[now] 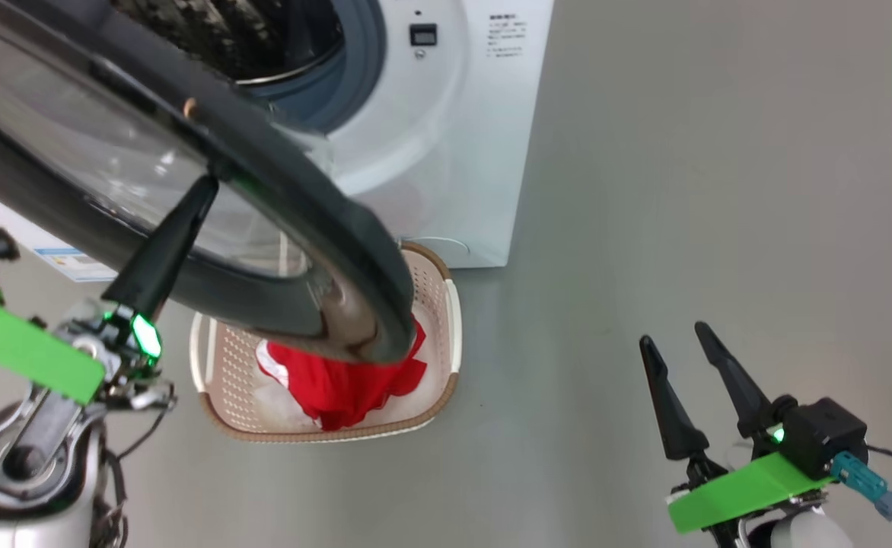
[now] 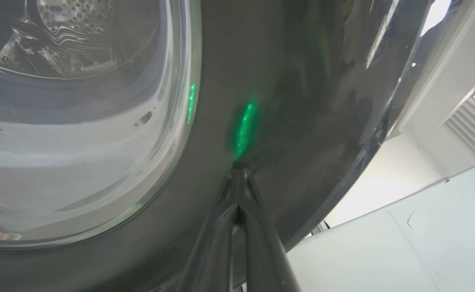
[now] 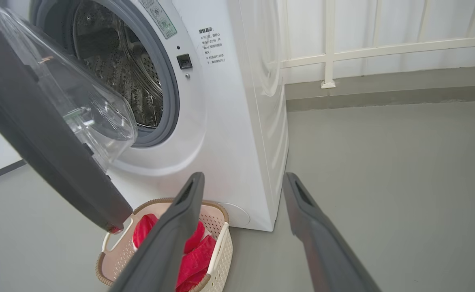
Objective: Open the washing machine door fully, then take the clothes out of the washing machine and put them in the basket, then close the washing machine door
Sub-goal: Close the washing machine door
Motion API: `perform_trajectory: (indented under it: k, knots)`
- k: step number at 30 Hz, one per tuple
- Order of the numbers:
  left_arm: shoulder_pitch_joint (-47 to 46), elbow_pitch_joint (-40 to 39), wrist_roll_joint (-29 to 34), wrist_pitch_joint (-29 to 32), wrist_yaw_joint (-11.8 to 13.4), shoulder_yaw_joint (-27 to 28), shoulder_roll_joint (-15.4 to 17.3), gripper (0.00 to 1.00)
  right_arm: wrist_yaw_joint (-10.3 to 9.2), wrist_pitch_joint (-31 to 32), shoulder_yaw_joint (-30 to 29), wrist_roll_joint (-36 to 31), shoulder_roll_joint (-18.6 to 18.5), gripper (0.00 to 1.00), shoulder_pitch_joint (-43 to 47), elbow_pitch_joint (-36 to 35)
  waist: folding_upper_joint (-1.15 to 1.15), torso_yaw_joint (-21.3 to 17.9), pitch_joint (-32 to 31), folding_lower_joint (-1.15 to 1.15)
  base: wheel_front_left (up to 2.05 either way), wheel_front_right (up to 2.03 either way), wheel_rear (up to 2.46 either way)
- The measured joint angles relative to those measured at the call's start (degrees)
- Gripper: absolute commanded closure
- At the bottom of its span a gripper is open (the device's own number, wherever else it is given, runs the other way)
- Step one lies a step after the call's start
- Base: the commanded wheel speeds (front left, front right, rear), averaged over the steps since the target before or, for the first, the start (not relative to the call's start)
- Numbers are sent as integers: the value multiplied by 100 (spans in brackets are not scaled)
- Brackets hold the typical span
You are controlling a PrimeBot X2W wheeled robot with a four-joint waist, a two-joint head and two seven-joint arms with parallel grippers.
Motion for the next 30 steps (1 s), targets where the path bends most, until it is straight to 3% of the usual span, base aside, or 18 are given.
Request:
perform_trajectory:
  k: [18, 30]
  knots:
    - [-1315, 1017, 444, -2024, 1, -942, 606, 100, 0, 0, 46, 233, 1, 0, -169, -69, 0, -673, 308, 0, 0, 0, 0]
    - [-1489, 1395, 210, -2778, 0, -1501, 1069, 100, 0, 0, 35, 269, 2, 0, -146, -87, 0, -834, 236, 0, 0, 0, 0]
